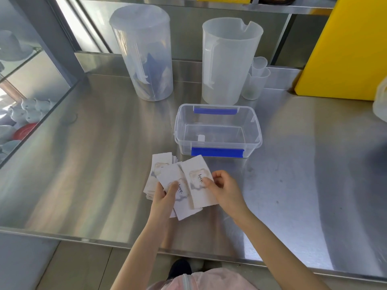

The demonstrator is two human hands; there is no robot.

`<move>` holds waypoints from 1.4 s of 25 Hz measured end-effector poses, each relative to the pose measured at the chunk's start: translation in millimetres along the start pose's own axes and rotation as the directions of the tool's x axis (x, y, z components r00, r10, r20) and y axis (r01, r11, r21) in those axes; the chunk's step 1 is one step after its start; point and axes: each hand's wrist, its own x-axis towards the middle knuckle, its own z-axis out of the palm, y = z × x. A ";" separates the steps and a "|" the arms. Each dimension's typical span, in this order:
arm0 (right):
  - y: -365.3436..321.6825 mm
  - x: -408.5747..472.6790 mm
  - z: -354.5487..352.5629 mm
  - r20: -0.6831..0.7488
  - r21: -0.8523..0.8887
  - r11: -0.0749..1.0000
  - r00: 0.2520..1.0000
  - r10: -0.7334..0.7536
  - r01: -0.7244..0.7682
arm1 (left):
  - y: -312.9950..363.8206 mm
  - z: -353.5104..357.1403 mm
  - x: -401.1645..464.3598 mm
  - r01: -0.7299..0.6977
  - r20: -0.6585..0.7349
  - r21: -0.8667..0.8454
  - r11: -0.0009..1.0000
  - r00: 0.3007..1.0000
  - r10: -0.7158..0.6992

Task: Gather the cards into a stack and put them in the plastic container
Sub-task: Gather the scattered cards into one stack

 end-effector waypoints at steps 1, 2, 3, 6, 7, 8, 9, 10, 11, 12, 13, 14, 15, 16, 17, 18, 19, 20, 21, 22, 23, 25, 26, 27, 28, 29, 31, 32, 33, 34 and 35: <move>-2.5 -1.7 4.8 0.005 -0.036 0.999 1.000 -0.031 0.031 | -0.2 1.6 0.3 -0.009 0.014 -0.018 1.000 1.000 0.010; -5.1 -3.6 9.6 0.017 -0.095 0.994 0.998 -0.058 0.059 | -0.1 3.0 -0.1 -0.021 0.028 -0.031 0.999 0.999 0.022; -6.8 -5.6 13.8 0.029 -0.179 0.979 0.996 -0.090 0.094 | -0.3 3.6 -0.4 -0.033 0.038 -0.034 0.999 0.999 0.034; -8.6 -8.1 23.1 0.052 -0.378 0.902 0.978 -0.203 0.207 | -1.9 0.3 -1.2 -0.041 0.018 -0.043 0.998 0.999 0.042; -9.2 -7.5 24.4 0.055 -0.374 0.899 0.974 -0.222 0.226 | -2.8 -2.0 -1.1 -0.037 0.005 -0.053 0.998 0.999 0.037; -9.5 -4.9 24.9 0.045 -0.346 0.914 0.977 -0.209 0.212 | -3.0 -4.4 -1.6 -0.032 -0.006 -0.060 0.998 0.999 0.032; -7.2 1.8 24.4 0.022 -0.311 0.935 0.985 -0.174 0.172 | -2.6 -6.7 -1.7 -0.030 -0.018 -0.060 0.998 0.999 0.029; -3.6 10.9 23.3 0.000 -0.303 0.944 0.991 -0.136 0.130 | -1.9 -8.7 -2.0 -0.032 -0.028 -0.059 0.998 0.999 0.030; 1.8 21.6 22.5 -0.016 -0.353 0.931 0.994 -0.105 0.093 | -1.5 -10.4 -1.9 -0.036 -0.035 -0.060 0.998 0.999 0.034; 7.2 30.9 22.9 -0.023 -0.438 0.898 0.997 -0.069 0.052 | -1.4 -11.7 -2.0 -0.040 -0.039 -0.063 0.997 0.999 0.038; 13.1 38.2 25.0 -0.027 -0.524 0.851 0.999 -0.031 0.013 | -1.3 -12.7 -2.3 -0.042 -0.042 -0.065 0.997 0.998 0.039; 18.1 43.2 28.7 -0.032 -0.590 0.807 0.999 0.006 -0.023 | -1.5 -13.7 -3.0 -0.042 -0.042 -0.065 0.997 0.998 0.040; 22.5 46.5 33.7 -0.041 -0.631 0.775 0.999 0.024 -0.044 | -1.9 -14.9 -3.8 -0.042 -0.042 -0.066 0.997 0.998 0.039; 24.7 48.0 38.7 -0.053 -0.661 0.748 0.998 0.037 -0.063 | -2.7 -16.4 -4.4 -0.042 -0.044 -0.065 0.997 0.998 0.039; 26.6 48.7 42.3 -0.068 -0.683 0.727 0.997 0.036 -0.073 | -3.3 -17.9 -5.0 -0.040 -0.046 -0.063 0.997 0.998 0.037; 27.6 49.1 43.9 -0.079 -0.699 0.711 0.996 0.039 -0.084 | -4.1 -19.2 -4.9 -0.039 -0.046 -0.061 0.997 0.998 0.036; 29.2 50.7 44.0 -0.087 -0.707 0.702 0.995 0.038 -0.088 | -4.7 -20.3 -4.6 -0.037 -0.048 -0.064 0.997 0.998 0.034; 29.3 51.0 42.1 -0.086 -0.705 0.703 0.995 0.049 -0.096 | -4.9 -20.5 -4.4 -0.036 -0.048 -0.068 0.997 0.998 0.032; 29.8 51.1 39.7 -0.076 -0.677 0.730 0.996 0.056 -0.093 | -4.6 -20.5 -4.4 -0.035 -0.045 -0.070 0.997 0.998 0.032; 29.2 48.8 36.3 -0.059 -0.609 0.788 0.996 0.067 -0.090 | -5.0 -20.4 -4.0 -0.037 -0.041 -0.067 0.997 0.999 0.034; 28.4 45.3 31.6 -0.036 -0.513 0.854 0.997 0.074 -0.082 | -4.5 -19.6 -4.3 -0.038 -0.035 -0.060 0.997 0.999 0.036; 22.5 33.4 18.2 0.003 -0.342 0.937 0.998 0.070 -0.065 | -3.7 -17.5 -5.1 -0.049 -0.027 -0.038 0.998 0.998 0.048; 18.5 27.1 10.3 0.002 -0.293 0.955 0.999 0.054 -0.051 | -4.0 -16.2 -4.8 -0.061 -0.029 -0.014 0.998 0.998 0.061; 12.3 20.0 1.8 -0.018 -0.241 0.970 0.999 0.032 -0.036 | -3.8 -14.2 -4.4 -0.072 -0.033 0.013 0.997 0.997 0.072; 6.1 13.6 -6.2 -0.049 -0.169 0.985 0.999 0.019 -0.027 | -3.8 -11.8 -3.8 -0.078 -0.031 0.032 0.996 0.996 0.079; -1.2 6.9 -13.0 -0.068 -0.077 0.997 0.998 0.014 -0.019 | -3.9 -9.5 -3.5 -0.077 -0.025 0.040 0.996 0.997 0.078; -11.0 -2.3 -21.0 -0.025 0.073 0.997 1.000 0.017 -0.015 | -4.0 -4.1 -2.6 -0.058 0.003 0.021 0.998 0.998 0.058; -12.8 -6.0 -21.3 0.025 0.081 0.996 0.999 0.020 -0.022 | -4.2 -1.5 -2.3 -0.048 0.019 0.005 0.999 0.999 0.048; -13.6 -9.9 -19.0 0.081 0.039 0.999 0.996 0.025 -0.028 | -3.3 1.2 -2.7 -0.043 0.037 -0.016 0.999 0.998 0.044; -10.9 -12.4 -15.2 0.125 -0.041 0.999 0.992 0.028 -0.023 | -3.2 3.9 -2.6 -0.046 0.057 -0.040 0.998 0.997 0.048; -8.2 -14.9 -11.1 0.146 -0.143 0.990 0.989 0.020 0.001 | -2.5 7.2 -2.9 -0.055 0.082 -0.061 0.997 0.995 0.060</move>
